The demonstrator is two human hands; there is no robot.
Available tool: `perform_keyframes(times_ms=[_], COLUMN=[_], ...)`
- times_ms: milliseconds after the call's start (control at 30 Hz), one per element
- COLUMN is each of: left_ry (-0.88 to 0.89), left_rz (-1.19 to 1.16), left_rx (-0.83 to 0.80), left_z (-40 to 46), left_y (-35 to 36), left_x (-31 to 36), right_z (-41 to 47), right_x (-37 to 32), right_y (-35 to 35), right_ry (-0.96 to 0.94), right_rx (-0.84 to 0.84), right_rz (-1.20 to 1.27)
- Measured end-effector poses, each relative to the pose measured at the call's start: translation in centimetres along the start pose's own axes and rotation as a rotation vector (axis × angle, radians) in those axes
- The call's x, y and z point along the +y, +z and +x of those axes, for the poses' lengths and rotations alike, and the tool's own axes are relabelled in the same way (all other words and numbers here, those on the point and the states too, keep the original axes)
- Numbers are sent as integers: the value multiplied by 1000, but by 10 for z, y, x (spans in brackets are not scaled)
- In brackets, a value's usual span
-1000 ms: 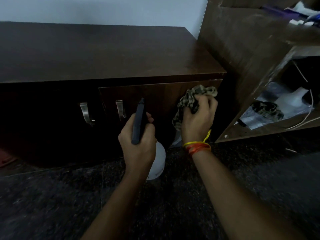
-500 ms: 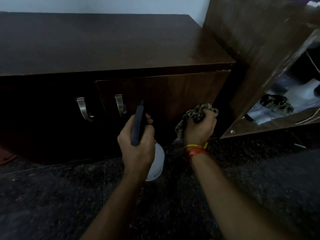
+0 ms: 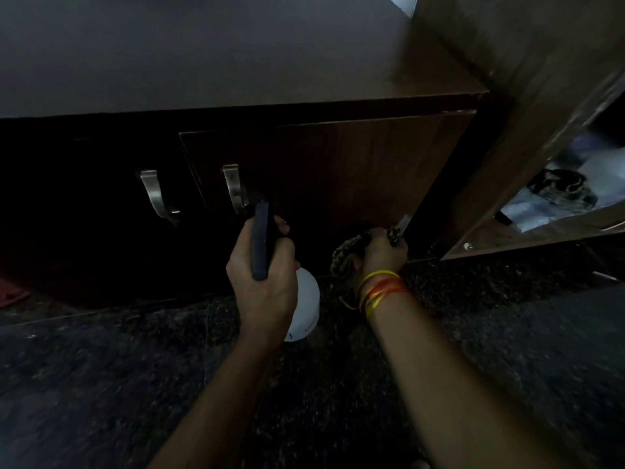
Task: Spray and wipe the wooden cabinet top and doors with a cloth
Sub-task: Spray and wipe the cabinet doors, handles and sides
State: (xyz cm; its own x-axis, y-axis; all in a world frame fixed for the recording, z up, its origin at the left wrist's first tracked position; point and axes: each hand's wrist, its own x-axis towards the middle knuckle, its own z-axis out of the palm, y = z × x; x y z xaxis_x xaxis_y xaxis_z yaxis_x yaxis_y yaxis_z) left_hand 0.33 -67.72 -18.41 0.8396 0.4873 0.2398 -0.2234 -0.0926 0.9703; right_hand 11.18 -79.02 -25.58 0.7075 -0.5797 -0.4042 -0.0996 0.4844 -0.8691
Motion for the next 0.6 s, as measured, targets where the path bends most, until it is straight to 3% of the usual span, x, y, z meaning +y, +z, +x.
perform_keyframes(times_ms=[200, 400, 533, 600], left_ry=[10, 25, 25, 29], left_rz=[2, 0, 3, -5], left_rx=[-1, -33, -48, -57], left_z=[0, -4, -4, -4], left_y=[-1, -2, 0, 0], left_x=[-4, -4, -4, -6], right_z=[-10, 4, -3, -2], right_x=[14, 14, 20, 34], right_y=[2, -26, -8, -4], right_ry=[-9, 356, 165, 82], right_rx=[-6, -112, 36, 15], right_rz=[-21, -225, 38, -14])
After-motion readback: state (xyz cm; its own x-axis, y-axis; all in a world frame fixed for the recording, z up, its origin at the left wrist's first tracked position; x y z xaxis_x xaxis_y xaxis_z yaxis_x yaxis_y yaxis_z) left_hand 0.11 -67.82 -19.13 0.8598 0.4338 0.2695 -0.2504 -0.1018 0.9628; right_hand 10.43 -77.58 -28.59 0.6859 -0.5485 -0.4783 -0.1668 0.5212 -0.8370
